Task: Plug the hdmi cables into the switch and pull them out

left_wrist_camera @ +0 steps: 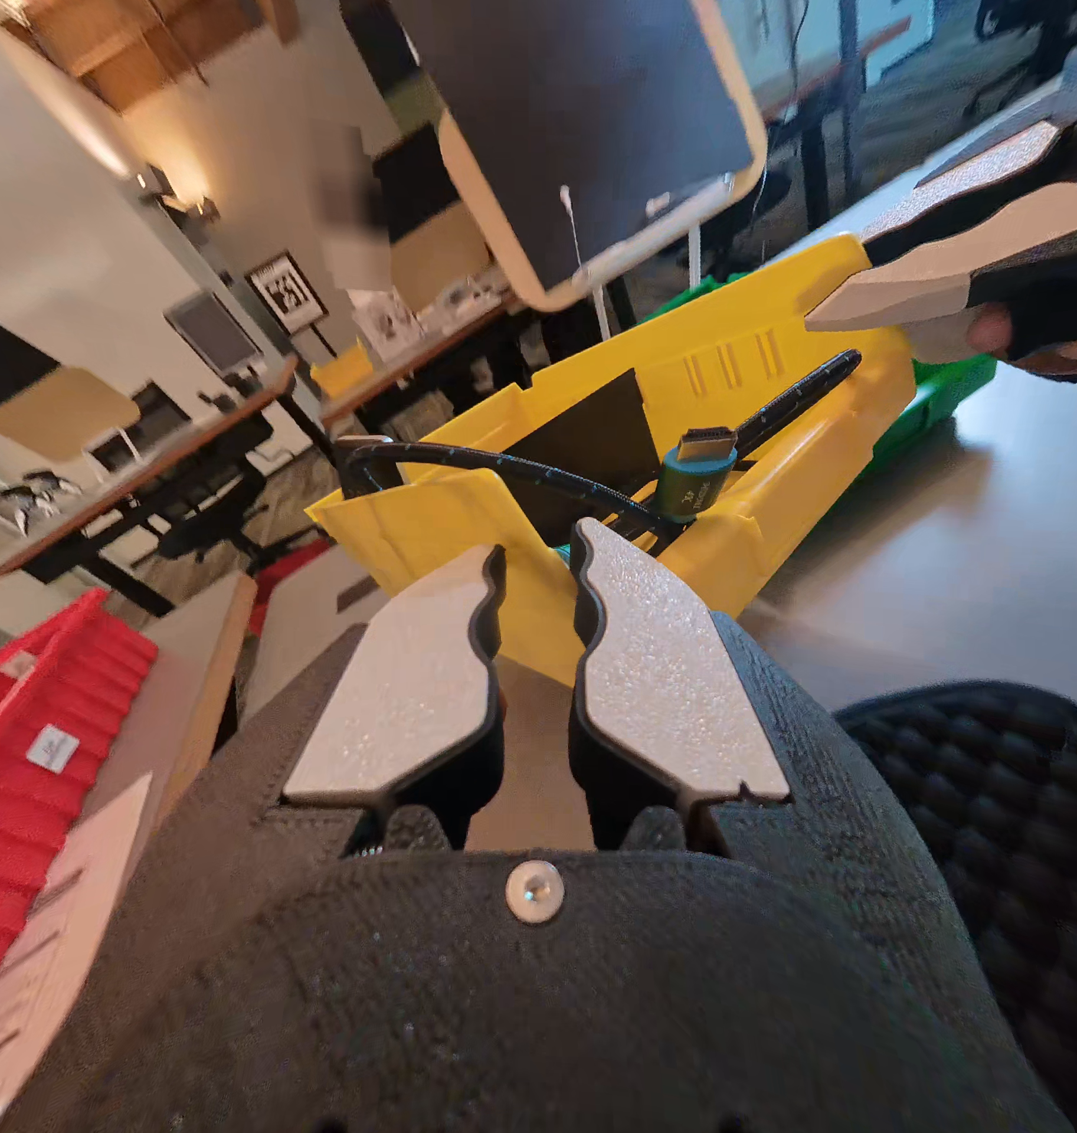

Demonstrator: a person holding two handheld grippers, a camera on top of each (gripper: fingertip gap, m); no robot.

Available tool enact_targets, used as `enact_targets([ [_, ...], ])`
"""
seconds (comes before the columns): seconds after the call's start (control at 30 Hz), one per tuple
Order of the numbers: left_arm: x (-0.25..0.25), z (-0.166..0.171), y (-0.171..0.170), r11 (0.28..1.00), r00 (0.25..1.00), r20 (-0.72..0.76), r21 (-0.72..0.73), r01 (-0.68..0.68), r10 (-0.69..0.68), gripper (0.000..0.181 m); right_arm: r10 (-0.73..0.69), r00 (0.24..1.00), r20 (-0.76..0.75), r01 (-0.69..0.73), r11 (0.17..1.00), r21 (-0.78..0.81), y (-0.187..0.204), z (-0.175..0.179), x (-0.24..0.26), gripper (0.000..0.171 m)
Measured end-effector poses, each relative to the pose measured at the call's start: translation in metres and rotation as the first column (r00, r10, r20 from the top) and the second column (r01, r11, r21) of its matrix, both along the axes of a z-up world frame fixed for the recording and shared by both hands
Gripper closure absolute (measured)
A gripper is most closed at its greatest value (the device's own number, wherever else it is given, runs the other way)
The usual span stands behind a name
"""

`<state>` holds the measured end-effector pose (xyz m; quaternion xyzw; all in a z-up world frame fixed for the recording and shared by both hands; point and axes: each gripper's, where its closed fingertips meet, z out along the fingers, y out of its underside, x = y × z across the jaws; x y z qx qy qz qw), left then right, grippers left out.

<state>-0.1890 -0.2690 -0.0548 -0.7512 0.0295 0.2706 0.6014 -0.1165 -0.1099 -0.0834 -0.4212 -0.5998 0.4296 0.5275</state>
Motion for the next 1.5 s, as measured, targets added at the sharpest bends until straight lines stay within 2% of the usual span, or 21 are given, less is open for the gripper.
enact_targets([
  [0.1, -0.012, -0.039, 0.009, 0.997, 0.999, 0.044, -0.082, -0.014, 0.017, 0.161, -0.03, 0.997, 0.068, 0.029, 0.999, 0.016, 0.008, -0.043, -0.008, 0.156],
  [0.23, -0.019, -0.067, 0.037, 0.999, 0.997, 0.066, -0.023, -0.034, 0.036, 0.162, -0.169, 0.975, 0.148, 0.15, 0.98, 0.134, 0.037, -0.069, -0.003, 0.154],
  [0.3, -0.018, -0.084, 0.058, 0.999, 0.993, 0.113, -0.047, -0.021, 0.026, 0.161, -0.218, 0.964, 0.155, 0.194, 0.969, 0.154, 0.056, -0.071, 0.006, 0.154],
  [0.37, -0.008, -0.108, 0.079, 0.988, 0.992, 0.121, -0.15, 0.044, -0.026, 0.155, -0.287, 0.937, 0.2, 0.255, 0.951, 0.173, 0.08, -0.072, 0.015, 0.155],
  [0.43, -0.003, -0.117, 0.093, 0.973, 0.995, 0.089, -0.221, 0.069, -0.051, 0.153, -0.278, 0.924, 0.263, 0.24, 0.956, 0.165, 0.092, -0.076, 0.024, 0.155],
  [0.53, -0.005, -0.097, 0.102, 0.973, 0.992, 0.115, -0.217, 0.082, -0.058, 0.153, -0.254, 0.926, 0.28, 0.21, 0.961, 0.178, 0.098, -0.08, 0.036, 0.151],
  [0.57, -0.007, -0.084, 0.102, 0.978, 0.992, 0.111, -0.194, 0.077, -0.056, 0.147, -0.242, 0.93, 0.275, 0.196, 0.963, 0.184, 0.098, -0.079, 0.039, 0.149],
  [0.63, -0.004, -0.055, 0.1, 0.987, 0.995, 0.075, -0.138, 0.081, -0.072, 0.148, -0.193, 0.939, 0.285, 0.149, 0.975, 0.167, 0.096, -0.076, 0.048, 0.145],
  [0.73, 0.022, -0.035, 0.106, 0.977, 0.987, 0.014, -0.142, 0.161, -0.16, 0.146, -0.136, 0.943, 0.305, 0.093, 0.984, 0.15, 0.099, -0.07, 0.062, 0.136],
  [0.8, 0.047, -0.044, 0.12, 0.94, 0.966, 0.02, -0.226, 0.254, -0.256, 0.141, -0.115, 0.931, 0.347, 0.067, 0.987, 0.146, 0.105, -0.072, 0.069, 0.128],
  [0.87, 0.07, -0.069, 0.138, 0.869, 0.94, 0.047, -0.367, 0.331, -0.338, 0.138, -0.093, 0.91, 0.404, 0.031, 0.987, 0.157, 0.112, -0.079, 0.074, 0.118],
  [0.93, 0.083, -0.097, 0.155, 0.789, 0.925, 0.065, -0.502, 0.355, -0.375, 0.131, -0.107, 0.883, 0.457, 0.014, 0.98, 0.201, 0.123, -0.087, 0.078, 0.107],
  [1.03, 0.093, -0.134, 0.177, 0.672, 0.906, 0.06, -0.651, 0.353, -0.418, 0.126, -0.127, 0.834, 0.537, -0.037, 0.958, 0.284, 0.139, -0.102, 0.083, 0.098],
  [1.13, 0.093, -0.163, 0.191, 0.544, 0.891, 0.072, -0.769, 0.335, -0.448, 0.121, -0.179, 0.778, 0.602, -0.111, 0.904, 0.412, 0.156, -0.115, 0.083, 0.098],
  [1.2, 0.088, -0.17, 0.195, 0.482, 0.889, 0.046, -0.827, 0.29, -0.455, 0.126, -0.208, 0.735, 0.645, -0.177, 0.86, 0.479, 0.166, -0.126, 0.08, 0.102],
  [1.27, 0.087, -0.177, 0.197, 0.426, 0.88, 0.036, -0.865, 0.264, -0.473, 0.141, -0.203, 0.701, 0.684, -0.245, 0.831, 0.499, 0.171, -0.144, 0.074, 0.108],
  [1.3, 0.081, -0.179, 0.198, 0.416, 0.89, 0.006, -0.882, 0.219, -0.457, 0.144, -0.174, 0.685, 0.708, -0.277, 0.836, 0.473, 0.168, -0.155, 0.073, 0.116],
  [1.37, 0.072, -0.182, 0.199, 0.417, 0.907, -0.039, -0.896, 0.154, -0.419, 0.15, -0.141, 0.721, 0.678, -0.283, 0.834, 0.474, 0.164, -0.158, 0.066, 0.124],
  [1.5, 0.063, -0.183, 0.191, 0.458, 0.925, -0.008, -0.87, 0.181, -0.379, 0.152, -0.23, 0.686, 0.69, -0.253, 0.813, 0.524, 0.173, -0.151, 0.079, 0.132],
])
